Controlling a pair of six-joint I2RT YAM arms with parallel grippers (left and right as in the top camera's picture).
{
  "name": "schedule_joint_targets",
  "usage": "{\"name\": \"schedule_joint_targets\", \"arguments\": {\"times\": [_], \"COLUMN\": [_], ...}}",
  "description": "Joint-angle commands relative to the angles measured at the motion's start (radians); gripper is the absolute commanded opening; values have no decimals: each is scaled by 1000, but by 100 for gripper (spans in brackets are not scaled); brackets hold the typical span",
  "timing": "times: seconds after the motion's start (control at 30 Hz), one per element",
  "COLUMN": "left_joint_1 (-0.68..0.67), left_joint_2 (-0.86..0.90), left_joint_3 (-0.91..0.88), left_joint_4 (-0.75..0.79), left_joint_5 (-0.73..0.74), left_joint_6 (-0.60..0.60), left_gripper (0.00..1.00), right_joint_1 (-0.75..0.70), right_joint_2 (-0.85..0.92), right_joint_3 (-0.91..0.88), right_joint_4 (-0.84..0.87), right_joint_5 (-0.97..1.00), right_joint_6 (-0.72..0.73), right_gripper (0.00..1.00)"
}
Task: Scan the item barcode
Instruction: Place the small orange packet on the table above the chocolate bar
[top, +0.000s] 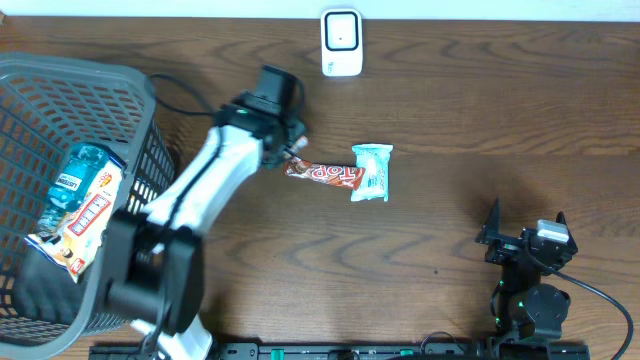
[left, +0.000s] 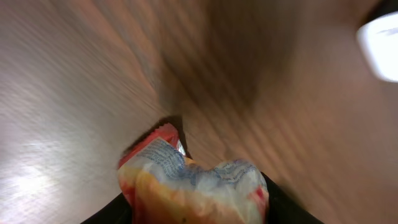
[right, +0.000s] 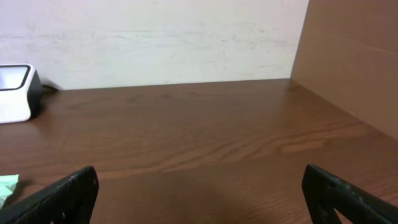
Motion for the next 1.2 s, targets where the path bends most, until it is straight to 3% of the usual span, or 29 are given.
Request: {"name": "schedule_joint_targets", "arguments": {"times": [0.0, 0.37, 0.7, 1.0, 1.03, 1.07, 1.1, 1.17], "left_joint_1": [-21, -20, -54, -144, -150, -154, -156, -156], "left_joint_2": [72, 204, 220, 220, 220, 216, 214, 197], "left_joint_3": [-1, -1, -1, -1, -1, -1, -1, -1], "left_joint_4": [51, 102, 193, 199, 200, 203, 204, 203], "left_joint_5": [-25, -77, -69, -69, -69, -71, -77, -85], "left_joint_6": [-58, -58, -58, -189, -188, -188, -188, -183], "left_gripper": [46, 51, 53, 53, 56, 72, 94, 98], "right_joint_1": [-2, -2, -2, -2, -2, -2, -2, -2], "right_joint_2": [-4, -4, -4, -4, -4, -4, -4, -4], "right_joint_3": [-4, -4, -4, -4, -4, -4, -4, -4], "right_joint_4": [-1, -1, -1, -1, -1, -1, -1, -1], "right_joint_5": [-1, -1, -1, -1, -1, -1, -1, -1], "right_joint_6": [-16, -15, -16, -15, -15, -15, -15, -15], "right_gripper": [99, 99, 99, 99, 99, 99, 99, 99]}}
